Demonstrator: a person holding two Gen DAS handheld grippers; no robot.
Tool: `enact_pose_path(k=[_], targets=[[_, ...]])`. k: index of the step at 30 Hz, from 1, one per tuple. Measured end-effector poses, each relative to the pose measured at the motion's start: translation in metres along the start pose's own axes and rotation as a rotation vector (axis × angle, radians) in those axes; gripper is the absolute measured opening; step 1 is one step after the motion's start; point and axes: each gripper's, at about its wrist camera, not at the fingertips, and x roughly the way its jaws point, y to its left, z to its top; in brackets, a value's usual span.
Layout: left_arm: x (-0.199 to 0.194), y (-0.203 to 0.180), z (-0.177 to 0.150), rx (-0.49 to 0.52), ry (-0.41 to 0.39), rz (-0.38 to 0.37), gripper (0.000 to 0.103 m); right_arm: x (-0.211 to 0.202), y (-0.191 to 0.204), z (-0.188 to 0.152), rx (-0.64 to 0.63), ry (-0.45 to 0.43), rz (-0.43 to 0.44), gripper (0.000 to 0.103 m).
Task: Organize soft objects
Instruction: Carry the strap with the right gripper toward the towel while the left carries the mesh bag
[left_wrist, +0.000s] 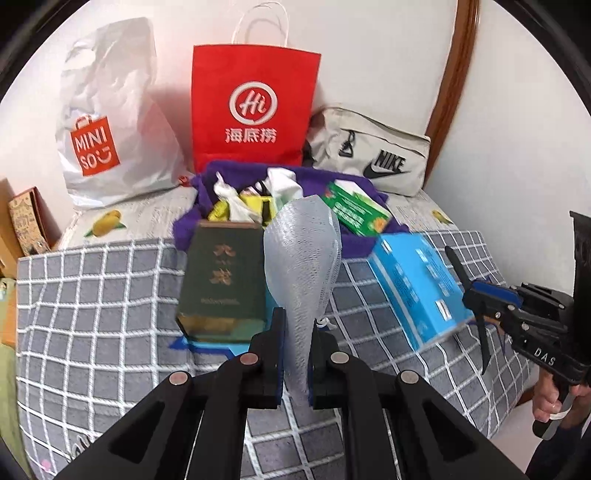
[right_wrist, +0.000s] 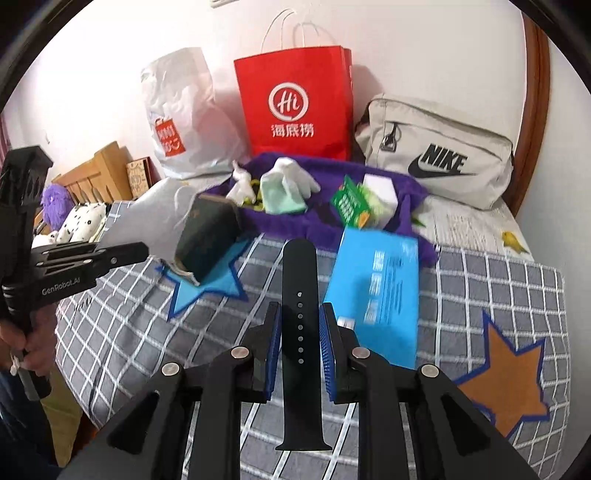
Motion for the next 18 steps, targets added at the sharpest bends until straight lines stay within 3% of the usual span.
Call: enact_pose_path(k=[11,18], targets=[[0.012,0.008,0.041,-0.004,-0.016,0.025,0.009,0.022,-0.010,0.054,0.006,-0.024,0.001,0.020],[0.039,0.017,0.072,-0.022,-0.002,0.035,0.009,0.047,-0.023,0.091,0.005,-0.027,0.003,0.020]])
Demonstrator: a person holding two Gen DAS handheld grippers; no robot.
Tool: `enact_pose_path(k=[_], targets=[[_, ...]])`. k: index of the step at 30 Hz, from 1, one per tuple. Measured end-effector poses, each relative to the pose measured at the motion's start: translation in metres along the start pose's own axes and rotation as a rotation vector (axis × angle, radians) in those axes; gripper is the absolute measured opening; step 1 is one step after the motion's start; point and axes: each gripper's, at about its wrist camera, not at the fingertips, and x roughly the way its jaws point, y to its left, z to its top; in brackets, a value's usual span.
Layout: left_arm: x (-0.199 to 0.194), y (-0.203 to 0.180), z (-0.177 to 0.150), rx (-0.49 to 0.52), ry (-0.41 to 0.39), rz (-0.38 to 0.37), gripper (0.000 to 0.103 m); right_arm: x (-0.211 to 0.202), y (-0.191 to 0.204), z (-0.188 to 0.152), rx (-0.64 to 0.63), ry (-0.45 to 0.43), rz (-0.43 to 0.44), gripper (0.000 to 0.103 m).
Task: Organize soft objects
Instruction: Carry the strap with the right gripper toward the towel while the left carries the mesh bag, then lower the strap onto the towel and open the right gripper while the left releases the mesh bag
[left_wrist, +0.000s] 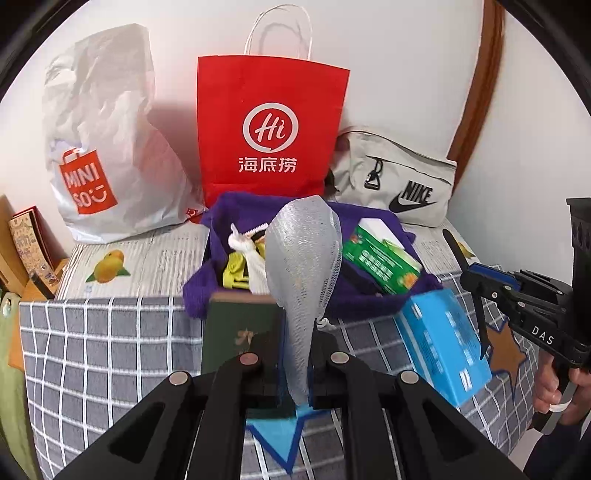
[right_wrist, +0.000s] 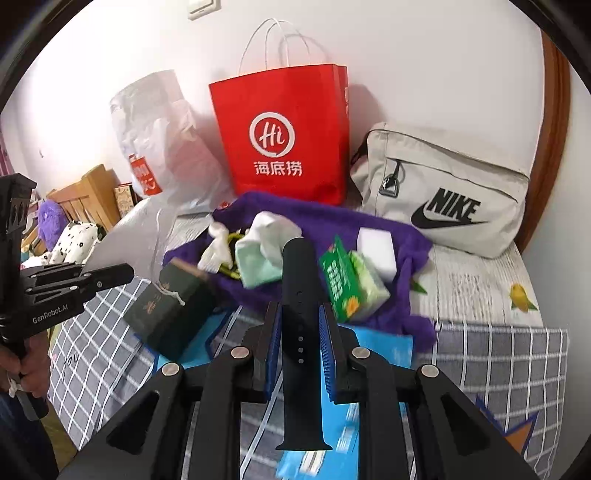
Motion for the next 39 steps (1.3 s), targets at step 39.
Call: enact_pose_path(k=[39], targets=[[0.145,0.018,0.059,0.002,0.194,0.035,0.019,0.172,-0.020,0.056,-0.041,0.247,0.018,0.021]])
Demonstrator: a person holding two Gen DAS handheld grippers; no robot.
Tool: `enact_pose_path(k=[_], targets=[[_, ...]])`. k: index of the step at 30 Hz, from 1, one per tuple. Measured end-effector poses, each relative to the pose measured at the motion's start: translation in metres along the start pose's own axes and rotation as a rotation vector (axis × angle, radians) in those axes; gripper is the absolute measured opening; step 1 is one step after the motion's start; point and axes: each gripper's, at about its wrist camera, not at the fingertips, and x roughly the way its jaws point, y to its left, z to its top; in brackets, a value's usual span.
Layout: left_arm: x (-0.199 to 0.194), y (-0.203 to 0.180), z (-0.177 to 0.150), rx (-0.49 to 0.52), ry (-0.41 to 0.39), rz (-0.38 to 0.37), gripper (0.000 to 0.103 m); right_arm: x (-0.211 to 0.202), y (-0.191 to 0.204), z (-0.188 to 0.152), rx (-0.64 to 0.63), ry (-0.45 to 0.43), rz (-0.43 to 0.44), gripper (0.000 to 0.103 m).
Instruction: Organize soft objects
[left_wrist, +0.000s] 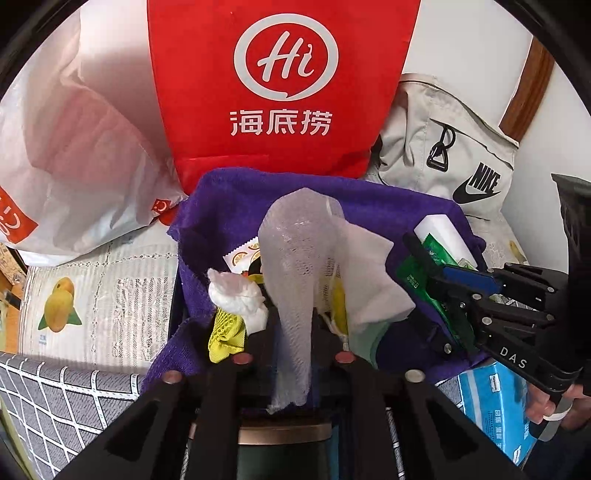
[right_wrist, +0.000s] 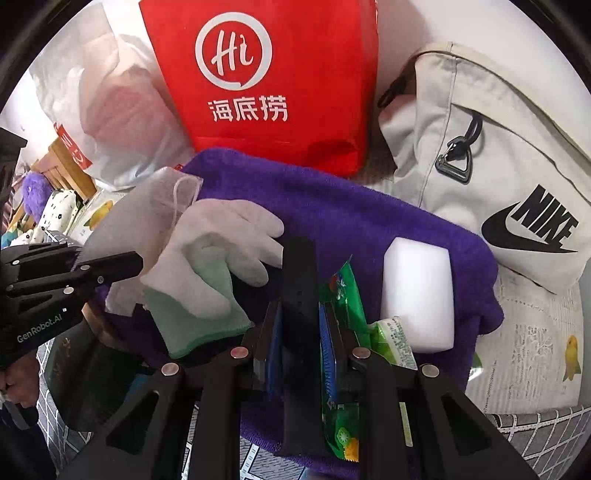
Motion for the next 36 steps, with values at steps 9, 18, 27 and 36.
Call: enact_pose_path(k=[9,18,27,36], targets=[[-0.004,-0.002,0.001,0.009,-0.018,0.022,0.057,0.005,0.001,0.008,-0.002,-0.018,-0.017,0.021],[-0.014,-0.008,0.002,0.030,-0.036,0.049,0.069,0.003,0.004,0.007,-0.016,-0.004,-0.014,0.038],[-0.054,-0.015,-0.010,0.029,-0.084,0.066,0.070,-0.045,0.003,-0.006,0.027,-0.050,-0.022,0.043],[-0.112,-0.035,-0.052,0.027,-0.117,0.077,0.084,-0.110,0.018,-0.056,0.092,-0.104,-0.045,0.060]])
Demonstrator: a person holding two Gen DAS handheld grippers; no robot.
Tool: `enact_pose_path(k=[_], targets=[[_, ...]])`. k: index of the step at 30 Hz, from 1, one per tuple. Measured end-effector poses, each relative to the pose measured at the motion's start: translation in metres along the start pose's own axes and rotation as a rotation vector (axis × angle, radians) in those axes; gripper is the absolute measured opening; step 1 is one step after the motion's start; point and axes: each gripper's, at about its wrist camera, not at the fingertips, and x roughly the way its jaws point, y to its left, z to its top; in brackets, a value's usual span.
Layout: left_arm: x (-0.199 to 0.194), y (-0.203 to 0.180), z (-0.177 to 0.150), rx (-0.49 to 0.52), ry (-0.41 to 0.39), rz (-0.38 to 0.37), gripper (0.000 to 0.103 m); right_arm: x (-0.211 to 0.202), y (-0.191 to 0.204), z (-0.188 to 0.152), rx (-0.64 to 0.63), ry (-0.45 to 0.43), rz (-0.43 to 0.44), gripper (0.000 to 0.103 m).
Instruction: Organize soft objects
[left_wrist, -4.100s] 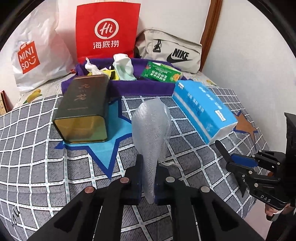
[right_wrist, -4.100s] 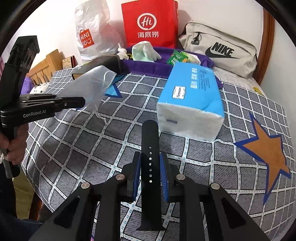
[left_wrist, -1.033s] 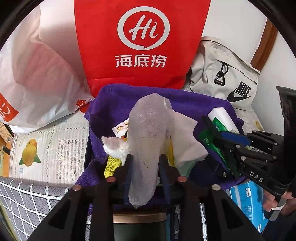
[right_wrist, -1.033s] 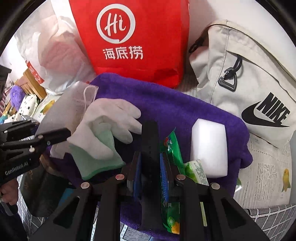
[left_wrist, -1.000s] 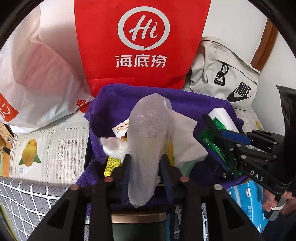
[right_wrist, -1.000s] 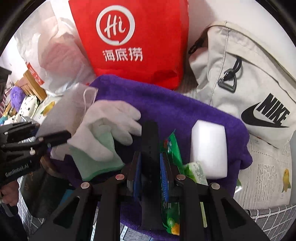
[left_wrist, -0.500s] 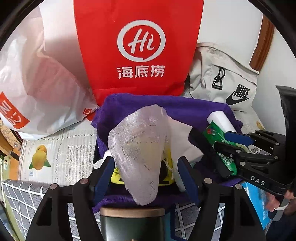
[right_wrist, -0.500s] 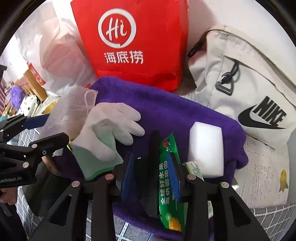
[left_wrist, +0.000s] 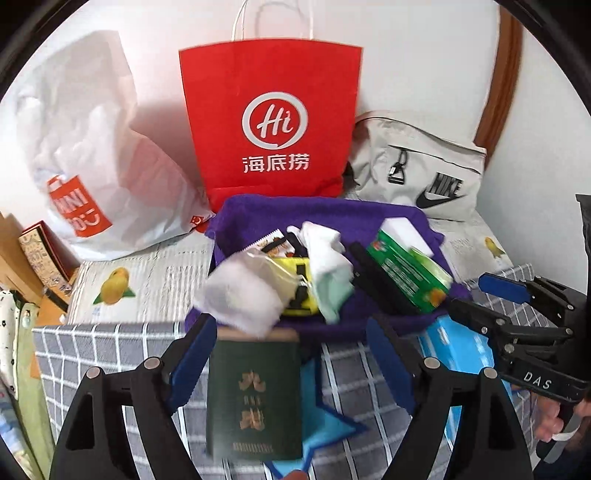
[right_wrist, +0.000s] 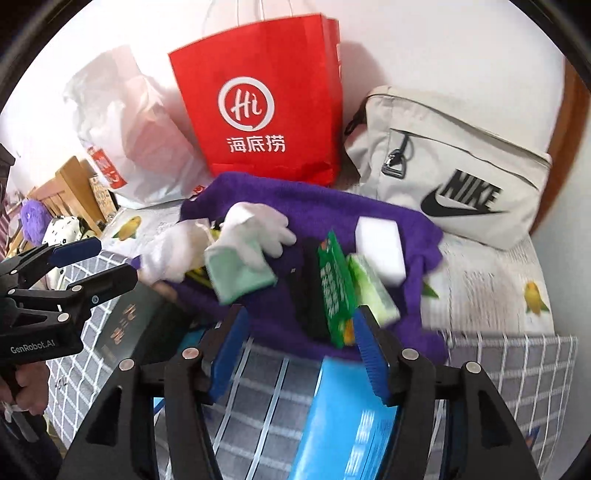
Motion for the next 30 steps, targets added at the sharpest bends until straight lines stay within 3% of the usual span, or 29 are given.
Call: enact_pose_path(k=[5,9,14,22,30], targets=[[-0.037,-0.013,-0.028,0.014,-0.043,0.054,0.091,-0.036,0.011,-0.030,0.021,-0.025,-0.021,0.079],[-0.061,-0.018,-0.050,-0.004,-0.052,0.047,0.091,-0.064,0.021,-0.057,0.014,-0.040,-0.039,0.081],[-0.093,-0.027,-0.078,-0.006,-0.071,0.041,0.091,-0.096,0.028,-0.087,0.043,-0.050,-0.046,0.094],[-0.124,-0.041,-0.111,-0.021,-0.087,0.042,0.091,-0.134,0.024,-0.125,0.118,-0.082,-0.041,0.102],[-0.148,-0.054,-0.130,-0.018,-0.112,0.037,0.091,-0.149,0.030,-0.146,0.104,-0.085,-0.027,0.103]])
